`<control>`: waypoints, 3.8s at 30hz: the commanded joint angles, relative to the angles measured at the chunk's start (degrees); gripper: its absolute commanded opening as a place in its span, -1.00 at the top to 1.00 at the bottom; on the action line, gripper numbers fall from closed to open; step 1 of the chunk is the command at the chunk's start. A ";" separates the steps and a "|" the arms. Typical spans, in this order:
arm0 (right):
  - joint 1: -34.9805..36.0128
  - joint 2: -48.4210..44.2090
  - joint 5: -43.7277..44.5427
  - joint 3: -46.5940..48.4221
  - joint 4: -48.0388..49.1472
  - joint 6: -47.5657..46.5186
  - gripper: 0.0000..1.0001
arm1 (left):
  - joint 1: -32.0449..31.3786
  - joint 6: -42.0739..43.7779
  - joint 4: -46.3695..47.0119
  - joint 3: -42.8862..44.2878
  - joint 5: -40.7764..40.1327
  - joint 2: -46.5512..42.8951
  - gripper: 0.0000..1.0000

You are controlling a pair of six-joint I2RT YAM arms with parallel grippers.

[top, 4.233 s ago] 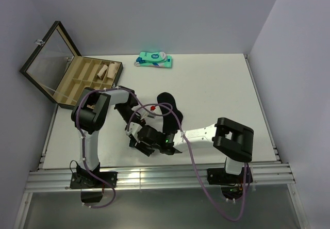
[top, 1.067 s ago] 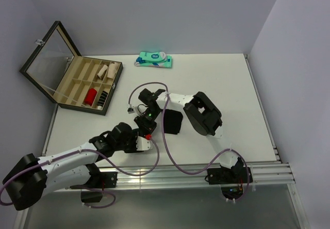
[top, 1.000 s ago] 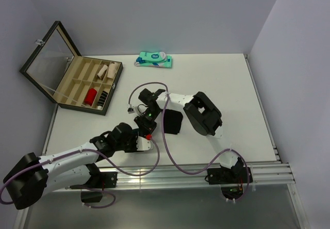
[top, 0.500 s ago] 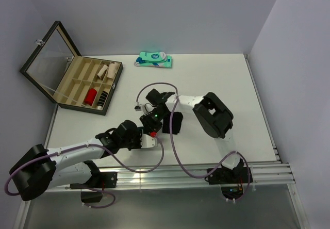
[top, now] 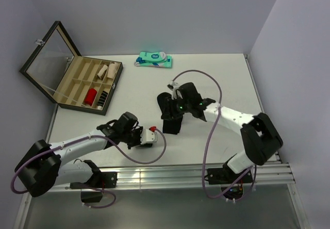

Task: Roll the socks
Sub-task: Roll the sock at the center of the board.

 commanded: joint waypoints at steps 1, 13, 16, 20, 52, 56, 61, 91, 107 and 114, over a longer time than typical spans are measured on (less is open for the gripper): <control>-1.97 -8.01 6.78 -6.17 8.79 5.37 0.15 | 4.06 2.76 -12.13 4.28 9.75 3.41 0.99; -0.40 -23.68 12.67 -18.92 13.55 4.15 0.11 | 14.97 15.95 -34.28 20.28 21.79 26.95 0.99; 3.37 -24.74 16.00 -19.46 14.00 2.75 0.10 | 17.25 18.68 -39.47 24.15 23.73 32.58 0.99; 16.35 -21.59 26.71 -16.74 11.36 -2.00 0.10 | 20.24 21.14 -44.13 29.06 24.79 38.57 0.99; 41.17 5.93 43.35 -2.23 14.70 -13.51 -0.25 | 27.54 25.02 -53.72 37.34 25.32 54.57 0.99; 42.85 6.46 46.16 -2.14 15.22 -13.78 -0.31 | 27.81 25.02 -53.81 37.60 25.40 54.93 0.99; 45.39 8.83 51.77 0.05 14.87 -15.36 -0.49 | 27.89 25.02 -54.07 37.96 25.49 55.72 0.99; 46.19 23.77 57.07 4.89 14.17 -19.23 0.37 | 28.33 27.21 -60.14 41.12 27.34 57.83 0.98; 43.03 20.43 56.62 1.73 14.52 -13.26 1.00 | 33.78 11.66 -53.64 44.99 29.27 49.22 0.30; 40.22 19.29 55.57 -0.21 14.70 -8.34 1.00 | 41.41 -2.65 -46.35 47.62 29.18 42.89 0.21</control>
